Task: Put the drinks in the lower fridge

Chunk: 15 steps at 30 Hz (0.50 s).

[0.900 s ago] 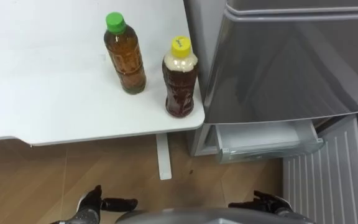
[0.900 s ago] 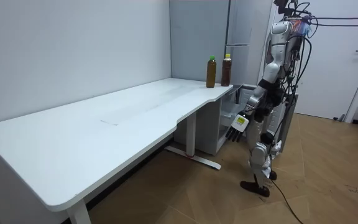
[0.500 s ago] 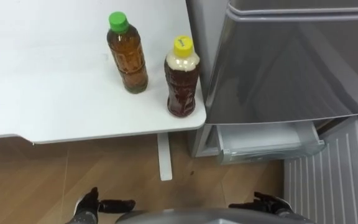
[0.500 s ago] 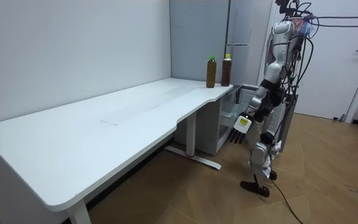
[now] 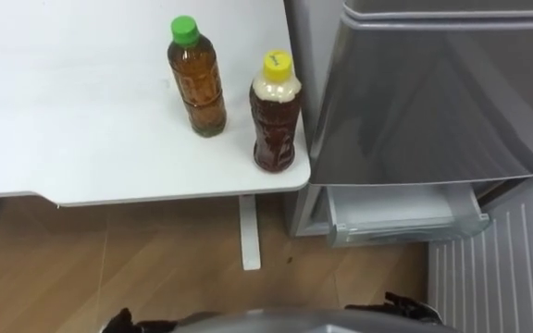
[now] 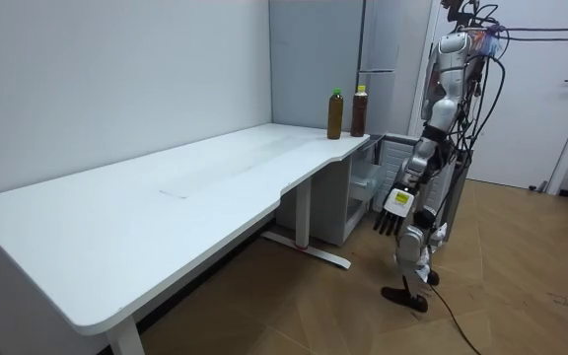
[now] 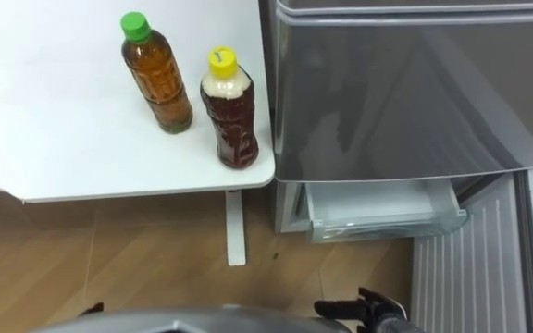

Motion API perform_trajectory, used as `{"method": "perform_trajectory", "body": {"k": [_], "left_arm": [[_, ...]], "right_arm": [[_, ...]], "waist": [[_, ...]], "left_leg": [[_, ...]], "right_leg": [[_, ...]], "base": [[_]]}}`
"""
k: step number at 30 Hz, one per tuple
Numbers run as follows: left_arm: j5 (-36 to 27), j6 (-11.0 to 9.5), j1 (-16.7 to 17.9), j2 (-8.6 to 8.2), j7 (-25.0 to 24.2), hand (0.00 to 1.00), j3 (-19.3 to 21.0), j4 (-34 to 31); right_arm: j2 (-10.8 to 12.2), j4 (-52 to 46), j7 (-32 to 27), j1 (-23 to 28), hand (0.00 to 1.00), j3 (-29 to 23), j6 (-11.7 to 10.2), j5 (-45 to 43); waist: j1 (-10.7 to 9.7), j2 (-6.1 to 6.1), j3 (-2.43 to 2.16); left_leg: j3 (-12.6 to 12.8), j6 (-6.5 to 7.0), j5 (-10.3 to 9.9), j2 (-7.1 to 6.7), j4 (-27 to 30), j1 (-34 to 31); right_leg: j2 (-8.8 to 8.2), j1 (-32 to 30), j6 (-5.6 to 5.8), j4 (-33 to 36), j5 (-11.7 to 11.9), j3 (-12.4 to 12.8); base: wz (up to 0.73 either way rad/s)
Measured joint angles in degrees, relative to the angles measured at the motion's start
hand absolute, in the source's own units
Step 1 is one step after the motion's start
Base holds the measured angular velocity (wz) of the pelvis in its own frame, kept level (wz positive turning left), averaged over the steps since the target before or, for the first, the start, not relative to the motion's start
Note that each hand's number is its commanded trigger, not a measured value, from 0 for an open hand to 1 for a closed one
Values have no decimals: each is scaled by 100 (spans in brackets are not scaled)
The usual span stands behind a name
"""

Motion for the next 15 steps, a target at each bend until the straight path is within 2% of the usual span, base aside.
{"method": "perform_trajectory", "body": {"k": [4, 10, 12, 14, 15], "left_arm": [[-761, 22, 80, -6, 301, 0, 141, 3], [-1986, 42, 23, -2, 779, 0, 1011, -26], [-2401, 30, 46, 3, 1019, 0, 1261, -230], [-3170, 5, 83, 12, 1411, 0, 1347, -593], [-3324, -10, 89, 13, 1487, 0, 1346, -689]], "right_arm": [[2, 1, 0, 12, 0, -77, 15, -20], [0, -11, -25, 84, 0, -184, 22, 29], [-2, -21, -64, 117, 0, -300, 31, 4], [-5, -56, -118, 138, 0, -393, 40, -39], [-6, -61, -121, 138, 0, -419, 39, -55]], "waist": [[8, 4, -7], [59, 75, -12], [68, 70, -1], [52, 84, 15], [52, 91, 17]], "left_leg": [[-3, 0, 0, -8, -14, 18], [9, -9, -14, 6, -39, 199], [3, -16, -55, 18, -6, 204], [13, -18, -57, 20, 21, 195], [14, -18, -57, 20, 23, 195]], "right_leg": [[-4, 7, 8, 1, -13, 38], [5, 164, 9, 19, -13, 54], [14, 197, 3, 19, -25, 58], [11, 186, -9, 29, -39, 66], [11, 183, -8, 30, -44, 72]], "base": [[0], [-1], [0], [0], [0]]}}
